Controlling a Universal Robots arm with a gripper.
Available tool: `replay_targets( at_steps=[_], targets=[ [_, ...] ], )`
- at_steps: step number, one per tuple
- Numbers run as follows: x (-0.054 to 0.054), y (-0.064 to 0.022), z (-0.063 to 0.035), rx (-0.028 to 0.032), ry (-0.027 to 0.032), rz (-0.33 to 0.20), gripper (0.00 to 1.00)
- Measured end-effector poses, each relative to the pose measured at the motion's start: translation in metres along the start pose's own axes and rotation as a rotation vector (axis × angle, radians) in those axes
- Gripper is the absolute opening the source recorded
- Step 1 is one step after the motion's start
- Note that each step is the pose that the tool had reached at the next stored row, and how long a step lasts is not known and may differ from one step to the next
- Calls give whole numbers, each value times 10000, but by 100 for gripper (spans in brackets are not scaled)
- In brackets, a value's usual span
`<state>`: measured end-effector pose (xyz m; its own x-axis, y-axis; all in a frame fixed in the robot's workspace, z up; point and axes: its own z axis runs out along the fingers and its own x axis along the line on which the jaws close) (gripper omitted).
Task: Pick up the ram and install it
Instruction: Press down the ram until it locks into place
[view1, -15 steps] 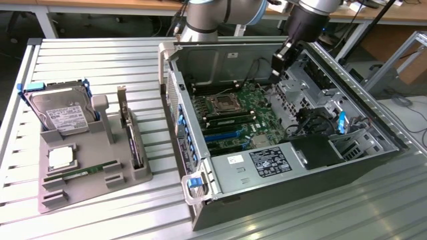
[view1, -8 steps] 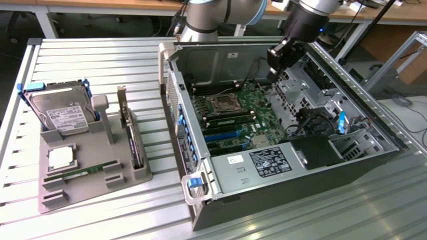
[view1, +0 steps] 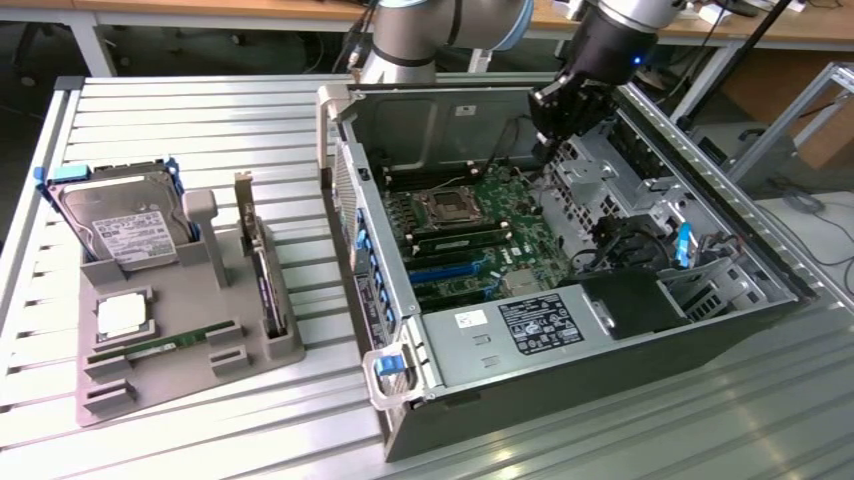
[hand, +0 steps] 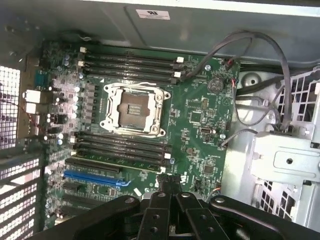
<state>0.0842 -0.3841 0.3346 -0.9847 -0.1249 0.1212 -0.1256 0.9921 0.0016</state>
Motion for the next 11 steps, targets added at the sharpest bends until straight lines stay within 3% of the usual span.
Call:
replay_targets(
  at_steps=[1, 2, 3, 6, 7, 11],
  targets=[
    [0, 0, 0, 3, -17, 0, 11],
    [0, -1, 1, 27, -201, 3, 11],
    [0, 0, 2, 62, -498, 15, 11],
    [2, 0, 4, 186, -1509, 45, 11],
    [1, -1, 5, 190, -1542, 45, 11],
    [2, 0, 4, 191, -1541, 45, 11]
  ],
)
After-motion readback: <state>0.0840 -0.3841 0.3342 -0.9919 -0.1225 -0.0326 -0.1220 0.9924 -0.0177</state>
